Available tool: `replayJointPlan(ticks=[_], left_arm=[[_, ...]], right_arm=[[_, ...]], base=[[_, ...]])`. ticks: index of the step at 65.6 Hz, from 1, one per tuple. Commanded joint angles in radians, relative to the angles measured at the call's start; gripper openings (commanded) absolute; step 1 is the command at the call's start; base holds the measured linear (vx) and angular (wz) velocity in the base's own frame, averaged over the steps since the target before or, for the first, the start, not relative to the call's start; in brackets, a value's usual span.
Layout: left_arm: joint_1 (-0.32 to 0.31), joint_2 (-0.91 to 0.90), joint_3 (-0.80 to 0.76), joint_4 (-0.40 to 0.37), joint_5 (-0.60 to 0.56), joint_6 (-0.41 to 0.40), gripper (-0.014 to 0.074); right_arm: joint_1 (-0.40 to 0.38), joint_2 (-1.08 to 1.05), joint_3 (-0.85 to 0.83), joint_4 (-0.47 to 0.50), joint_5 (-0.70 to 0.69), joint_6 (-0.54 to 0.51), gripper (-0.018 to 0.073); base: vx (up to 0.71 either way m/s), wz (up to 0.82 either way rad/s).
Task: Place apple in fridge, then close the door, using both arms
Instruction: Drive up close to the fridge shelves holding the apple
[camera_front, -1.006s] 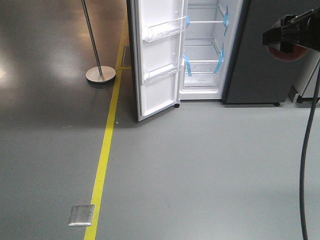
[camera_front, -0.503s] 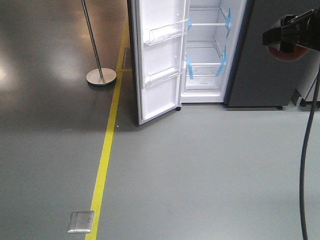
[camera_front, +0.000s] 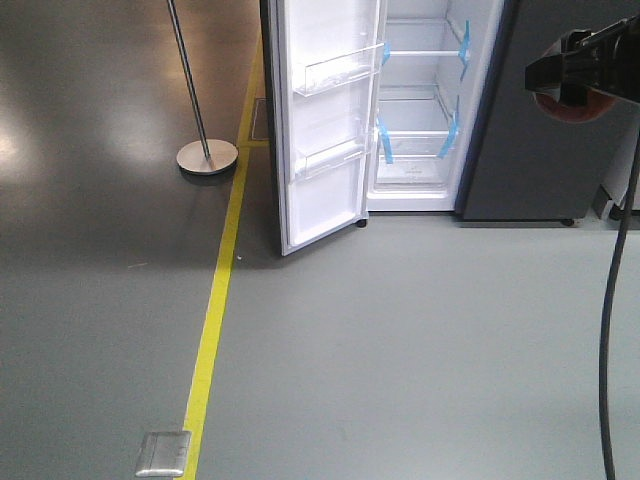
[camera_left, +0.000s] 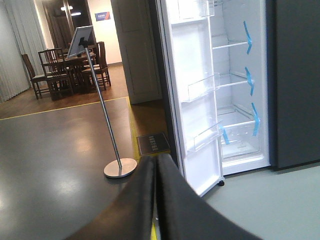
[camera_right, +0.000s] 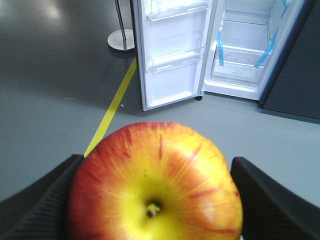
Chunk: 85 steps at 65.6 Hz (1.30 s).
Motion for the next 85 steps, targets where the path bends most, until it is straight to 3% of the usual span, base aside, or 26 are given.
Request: replayJointPlan(ticks=[1,85], left_arm=[[0.002,-0.014,-0.018,-0.007,-0.073,-0.011,-0.0007],[0.002,-0.014,-0.018,-0.007,-0.073,-0.011,-0.0007]], right_arm=[[-0.003,-0.035,-0.033,0.018,-0.074,-0.008,0.0102],[-0.003,-0.035,-0.033,0.018,-0.074,-0.008,0.0102]], base=[[0.06,0.02],[0.08,0.02]])
